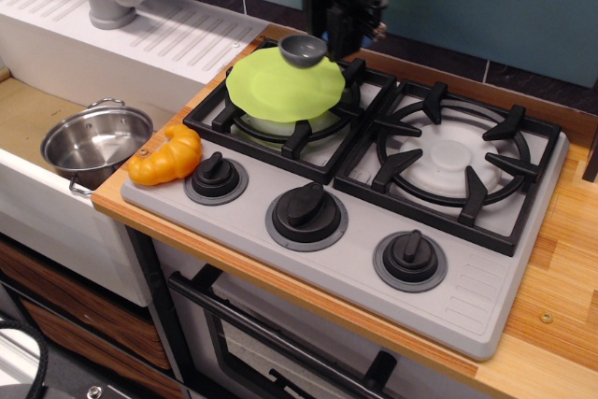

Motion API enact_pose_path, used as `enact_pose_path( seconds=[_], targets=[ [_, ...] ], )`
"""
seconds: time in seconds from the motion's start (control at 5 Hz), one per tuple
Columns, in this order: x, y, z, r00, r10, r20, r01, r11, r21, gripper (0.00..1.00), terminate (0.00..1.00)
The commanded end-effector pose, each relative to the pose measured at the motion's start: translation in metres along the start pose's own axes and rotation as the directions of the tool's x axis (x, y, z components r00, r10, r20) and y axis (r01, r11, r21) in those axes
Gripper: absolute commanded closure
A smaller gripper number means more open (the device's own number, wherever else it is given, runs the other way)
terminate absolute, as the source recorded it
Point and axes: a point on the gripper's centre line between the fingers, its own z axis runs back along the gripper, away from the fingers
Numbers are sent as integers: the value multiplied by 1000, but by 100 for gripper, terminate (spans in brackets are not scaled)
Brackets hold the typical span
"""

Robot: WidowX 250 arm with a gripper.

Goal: Put spoon on plate and croissant in pot or pan in sink

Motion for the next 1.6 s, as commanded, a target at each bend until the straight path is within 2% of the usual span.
enact_pose_path(
  seconds=[0.0, 0.4, 0.6, 1.4],
  targets=[
    [1, 23, 9, 998, 12, 54, -13, 1000, 18, 100, 0],
    [-13, 30, -17, 997, 6, 71, -5, 1000, -15, 100, 0],
    [-14, 25, -19, 998, 12, 63, -12, 1000, -8, 0, 0],
    [-14, 5, 27, 999, 37, -19, -37, 999, -27, 0, 0]
  ],
)
